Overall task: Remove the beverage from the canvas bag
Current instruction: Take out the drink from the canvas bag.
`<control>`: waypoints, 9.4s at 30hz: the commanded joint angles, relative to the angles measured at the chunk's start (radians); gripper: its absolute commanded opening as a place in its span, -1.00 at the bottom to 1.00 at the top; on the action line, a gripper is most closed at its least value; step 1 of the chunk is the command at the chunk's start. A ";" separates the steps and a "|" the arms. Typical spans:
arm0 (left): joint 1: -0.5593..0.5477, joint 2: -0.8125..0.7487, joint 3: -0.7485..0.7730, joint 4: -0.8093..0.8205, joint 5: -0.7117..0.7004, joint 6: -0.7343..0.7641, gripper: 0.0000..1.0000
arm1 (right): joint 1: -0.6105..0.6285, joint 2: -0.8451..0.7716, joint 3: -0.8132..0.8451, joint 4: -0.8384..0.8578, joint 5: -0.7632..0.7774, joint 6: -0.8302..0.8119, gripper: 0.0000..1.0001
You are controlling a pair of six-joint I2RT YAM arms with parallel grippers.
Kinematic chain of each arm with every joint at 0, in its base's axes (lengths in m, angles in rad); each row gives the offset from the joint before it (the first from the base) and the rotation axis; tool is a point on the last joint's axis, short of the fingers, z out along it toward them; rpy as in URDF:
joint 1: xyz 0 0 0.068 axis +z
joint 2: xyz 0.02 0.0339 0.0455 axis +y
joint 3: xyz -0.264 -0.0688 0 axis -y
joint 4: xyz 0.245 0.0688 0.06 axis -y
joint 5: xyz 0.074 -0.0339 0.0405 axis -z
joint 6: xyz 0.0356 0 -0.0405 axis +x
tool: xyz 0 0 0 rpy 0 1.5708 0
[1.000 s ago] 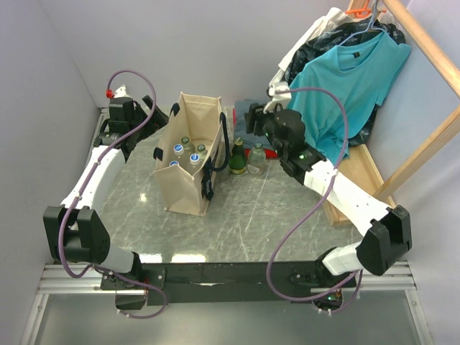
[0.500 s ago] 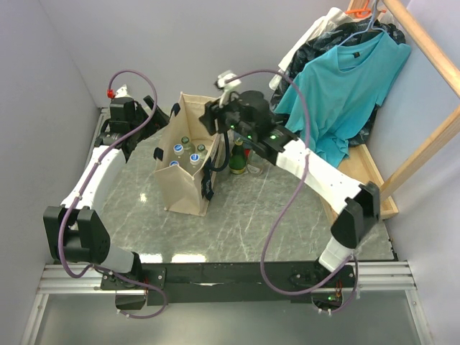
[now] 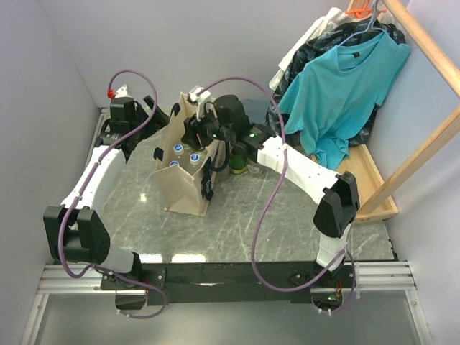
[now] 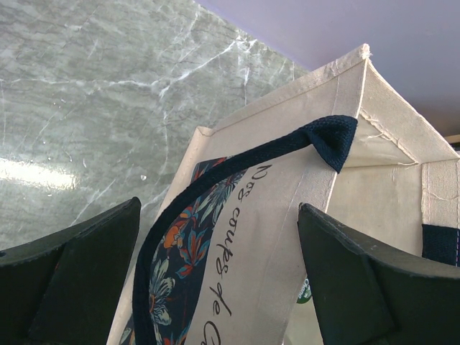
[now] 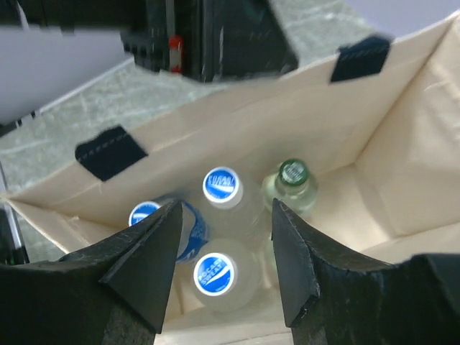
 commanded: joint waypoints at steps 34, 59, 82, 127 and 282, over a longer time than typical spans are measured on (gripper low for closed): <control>-0.008 0.019 0.190 -0.085 -0.129 0.040 0.93 | -0.110 0.189 0.308 -0.252 -0.030 -0.053 0.27; -0.005 0.019 0.148 -0.093 -0.219 0.062 0.93 | -0.099 0.426 0.537 -0.389 -0.154 -0.075 0.25; 0.018 0.027 0.135 -0.087 -0.236 0.060 0.93 | -0.087 0.489 0.552 -0.310 -0.242 -0.036 0.39; 0.029 -0.015 0.052 -0.076 -0.229 0.071 0.93 | -0.081 0.580 0.571 -0.291 -0.248 -0.026 -1.00; 0.040 -0.171 -0.094 -0.039 -0.201 0.022 0.93 | -0.004 -0.022 0.376 -0.065 0.062 -0.154 -1.00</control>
